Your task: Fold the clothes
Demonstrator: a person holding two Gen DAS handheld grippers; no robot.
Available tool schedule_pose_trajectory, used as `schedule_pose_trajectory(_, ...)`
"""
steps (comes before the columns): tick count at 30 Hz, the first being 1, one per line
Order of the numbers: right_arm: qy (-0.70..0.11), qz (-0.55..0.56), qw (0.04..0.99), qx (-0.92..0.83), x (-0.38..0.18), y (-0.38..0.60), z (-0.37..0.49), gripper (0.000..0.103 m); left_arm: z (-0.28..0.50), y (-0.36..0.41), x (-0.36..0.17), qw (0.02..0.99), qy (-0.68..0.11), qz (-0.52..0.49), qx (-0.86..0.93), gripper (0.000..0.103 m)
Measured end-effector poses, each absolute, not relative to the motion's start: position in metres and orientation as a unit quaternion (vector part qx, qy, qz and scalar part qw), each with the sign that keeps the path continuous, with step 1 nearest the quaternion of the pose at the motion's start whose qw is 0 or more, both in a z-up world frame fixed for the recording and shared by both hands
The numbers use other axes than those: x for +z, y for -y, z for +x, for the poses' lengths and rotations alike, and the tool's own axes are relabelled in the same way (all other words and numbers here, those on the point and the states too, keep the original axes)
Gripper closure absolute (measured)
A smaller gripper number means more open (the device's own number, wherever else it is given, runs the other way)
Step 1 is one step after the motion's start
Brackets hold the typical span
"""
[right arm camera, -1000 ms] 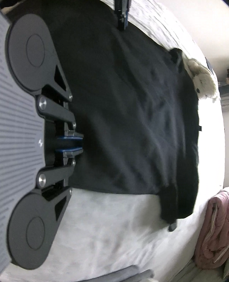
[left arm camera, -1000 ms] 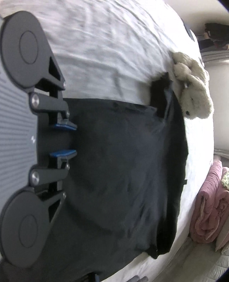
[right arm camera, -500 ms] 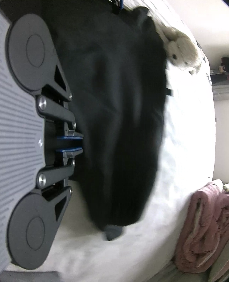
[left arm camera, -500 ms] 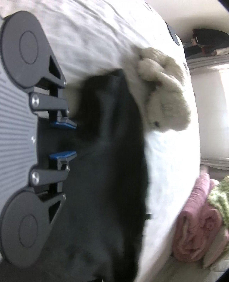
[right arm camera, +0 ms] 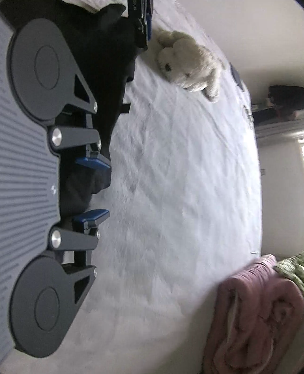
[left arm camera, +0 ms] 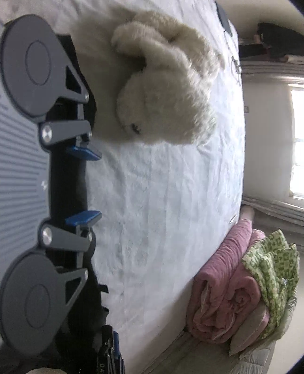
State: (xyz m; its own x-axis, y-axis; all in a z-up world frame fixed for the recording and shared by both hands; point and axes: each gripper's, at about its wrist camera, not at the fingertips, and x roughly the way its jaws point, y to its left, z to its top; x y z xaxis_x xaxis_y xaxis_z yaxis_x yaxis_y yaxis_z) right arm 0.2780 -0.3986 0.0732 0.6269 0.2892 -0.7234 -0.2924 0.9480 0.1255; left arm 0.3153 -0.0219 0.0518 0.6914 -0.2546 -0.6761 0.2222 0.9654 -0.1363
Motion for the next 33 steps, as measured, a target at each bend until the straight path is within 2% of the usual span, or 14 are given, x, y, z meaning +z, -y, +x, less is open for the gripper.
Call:
schedule_pose_trajectory(2, -0.415, 0.006, 0.895, 0.161, 0.066, 0.400, 0.290, 0.058, 0.328, 0.023, 0.043, 0.913, -0.385, -0.032, -0.128, 0.042)
schedule_pose_trajectory(6, -0.445, 0.027, 0.877, 0.177, 0.051, 0.400, 0.301, 0.056, 0.342, 0.028, 0.025, 0.898, -0.412, -0.054, -0.145, 0.043)
schedule_pose_trajectory(7, -0.438, 0.011, 0.879, 0.191, 0.051, 0.395, 0.295, 0.061, 0.339, 0.032, 0.023, 0.899, -0.408, -0.038, -0.155, 0.047)
schedule_pose_trajectory(8, -0.430, -0.004, 0.879, 0.204, 0.052, 0.391, 0.288, 0.069, 0.334, 0.035, 0.021, 0.902, -0.400, -0.016, -0.160, 0.063)
schedule_pose_trajectory(10, -0.413, -0.034, 0.880, 0.232, 0.053, 0.382, 0.271, 0.069, 0.322, 0.040, 0.017, 0.907, -0.387, 0.026, -0.163, 0.085)
schedule_pose_trajectory(13, -0.391, -0.085, 0.879, 0.260, 0.053, 0.372, 0.243, 0.069, 0.298, 0.038, 0.018, 0.913, -0.365, 0.048, -0.174, 0.100)
schedule_pose_trajectory(19, -0.316, -0.233, 0.877, 0.278, 0.050, 0.356, 0.180, 0.069, 0.246, 0.026, 0.027, 0.927, -0.309, 0.068, -0.203, 0.100)
schedule_pose_trajectory(28, -0.306, -0.267, 0.852, 0.330, 0.042, 0.359, 0.146, 0.069, 0.220, 0.009, 0.047, 0.917, -0.284, 0.054, -0.276, 0.099)
schedule_pose_trajectory(30, -0.308, -0.264, 0.843, 0.353, 0.046, 0.359, 0.144, 0.070, 0.224, 0.008, 0.053, 0.916, -0.276, 0.047, -0.287, 0.094)
schedule_pose_trajectory(31, -0.306, -0.264, 0.841, 0.359, 0.049, 0.359, 0.143, 0.070, 0.228, 0.011, 0.055, 0.914, -0.275, 0.050, -0.293, 0.084)
schedule_pose_trajectory(32, -0.302, -0.265, 0.842, 0.361, 0.052, 0.360, 0.143, 0.070, 0.232, 0.017, 0.054, 0.911, -0.277, 0.061, -0.300, 0.066)
schedule_pose_trajectory(33, -0.296, -0.269, 0.845, 0.356, 0.056, 0.360, 0.144, 0.070, 0.237, 0.023, 0.054, 0.907, -0.279, 0.071, -0.306, 0.057)
